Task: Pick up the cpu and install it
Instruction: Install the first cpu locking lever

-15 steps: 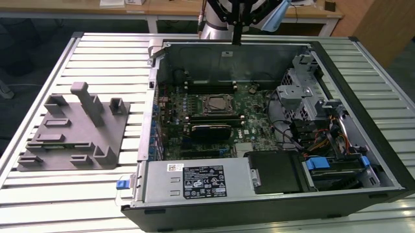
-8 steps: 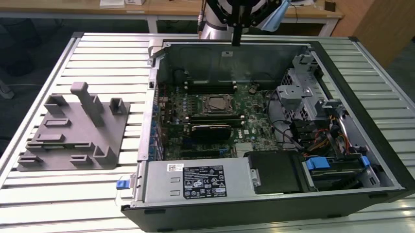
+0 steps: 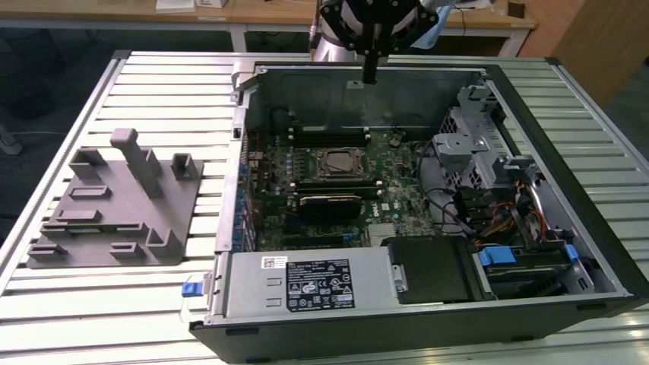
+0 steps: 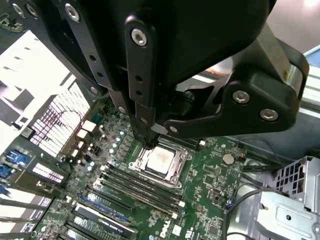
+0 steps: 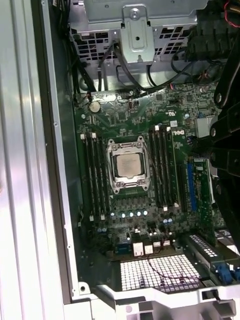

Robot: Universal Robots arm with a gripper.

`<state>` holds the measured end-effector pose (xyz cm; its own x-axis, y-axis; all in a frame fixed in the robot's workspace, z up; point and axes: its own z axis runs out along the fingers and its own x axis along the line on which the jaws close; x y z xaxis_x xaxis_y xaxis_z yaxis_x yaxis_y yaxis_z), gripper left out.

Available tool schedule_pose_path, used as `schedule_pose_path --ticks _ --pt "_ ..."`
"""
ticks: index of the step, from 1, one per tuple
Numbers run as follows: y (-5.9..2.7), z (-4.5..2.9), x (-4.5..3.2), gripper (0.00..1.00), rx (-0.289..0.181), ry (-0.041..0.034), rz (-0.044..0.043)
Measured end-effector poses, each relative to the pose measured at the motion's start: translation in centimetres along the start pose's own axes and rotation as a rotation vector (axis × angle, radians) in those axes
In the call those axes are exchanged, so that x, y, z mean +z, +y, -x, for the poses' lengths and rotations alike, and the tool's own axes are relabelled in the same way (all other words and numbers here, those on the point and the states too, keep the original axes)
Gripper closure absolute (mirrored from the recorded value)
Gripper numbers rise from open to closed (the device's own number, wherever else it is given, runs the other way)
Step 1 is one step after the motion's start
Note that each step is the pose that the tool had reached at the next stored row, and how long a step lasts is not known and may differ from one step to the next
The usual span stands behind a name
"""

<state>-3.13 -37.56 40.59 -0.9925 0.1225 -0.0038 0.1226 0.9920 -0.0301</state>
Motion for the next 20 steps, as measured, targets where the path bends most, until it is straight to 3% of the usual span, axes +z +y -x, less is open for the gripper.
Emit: schedule_pose_path --ticks 4,20 --pt "-0.29 0.13 1.03 0.89 -0.002 0.0018 -0.0002" --pt "-0.80 0.46 3.96 0.89 -0.006 0.0129 -0.0015"
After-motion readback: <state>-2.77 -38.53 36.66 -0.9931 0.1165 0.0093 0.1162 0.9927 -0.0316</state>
